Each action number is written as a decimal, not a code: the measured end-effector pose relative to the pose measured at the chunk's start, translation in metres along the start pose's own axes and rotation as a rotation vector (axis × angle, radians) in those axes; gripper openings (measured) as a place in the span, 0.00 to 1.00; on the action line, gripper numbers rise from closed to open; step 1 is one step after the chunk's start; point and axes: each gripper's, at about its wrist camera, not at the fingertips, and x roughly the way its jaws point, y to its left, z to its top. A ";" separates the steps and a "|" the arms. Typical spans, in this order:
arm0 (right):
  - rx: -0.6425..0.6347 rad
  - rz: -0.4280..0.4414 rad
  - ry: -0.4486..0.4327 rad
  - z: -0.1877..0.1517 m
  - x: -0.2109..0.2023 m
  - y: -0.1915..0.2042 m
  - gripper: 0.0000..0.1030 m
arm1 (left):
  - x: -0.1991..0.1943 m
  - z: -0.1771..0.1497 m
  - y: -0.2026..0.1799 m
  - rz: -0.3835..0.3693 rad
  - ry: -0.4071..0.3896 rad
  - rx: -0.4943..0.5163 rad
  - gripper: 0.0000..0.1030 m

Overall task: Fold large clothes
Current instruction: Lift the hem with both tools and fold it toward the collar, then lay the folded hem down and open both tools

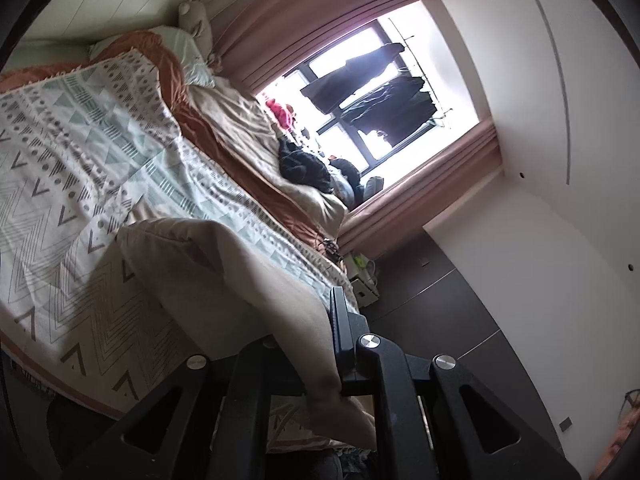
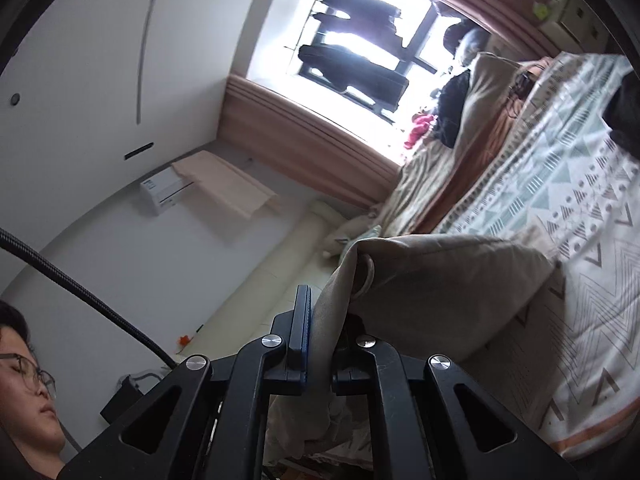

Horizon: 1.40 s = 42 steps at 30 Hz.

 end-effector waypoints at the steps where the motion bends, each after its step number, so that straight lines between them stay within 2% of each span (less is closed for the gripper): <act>1: -0.006 0.001 -0.004 0.000 0.003 -0.002 0.04 | -0.001 0.002 0.000 -0.002 -0.007 0.002 0.10; 7: -0.017 -0.037 -0.018 -0.003 0.036 -0.037 0.04 | 0.011 0.013 0.023 0.018 -0.027 -0.034 0.10; 12: 0.009 -0.083 -0.022 0.010 0.043 -0.035 0.04 | 0.032 0.026 0.036 0.047 -0.016 -0.055 0.10; 21: 0.030 -0.209 -0.039 0.033 0.093 -0.048 0.04 | 0.088 0.058 0.064 0.087 -0.009 -0.081 0.10; 24: 0.027 -0.227 -0.039 0.041 0.110 -0.049 0.04 | 0.112 0.068 0.078 0.096 -0.004 -0.095 0.10; 34: 0.091 -0.360 0.010 0.052 0.182 -0.090 0.04 | 0.200 0.086 0.153 0.216 0.099 -0.174 0.10; 42: 0.212 -0.527 0.075 0.049 0.229 -0.131 0.05 | 0.259 0.084 0.211 0.339 0.213 -0.248 0.10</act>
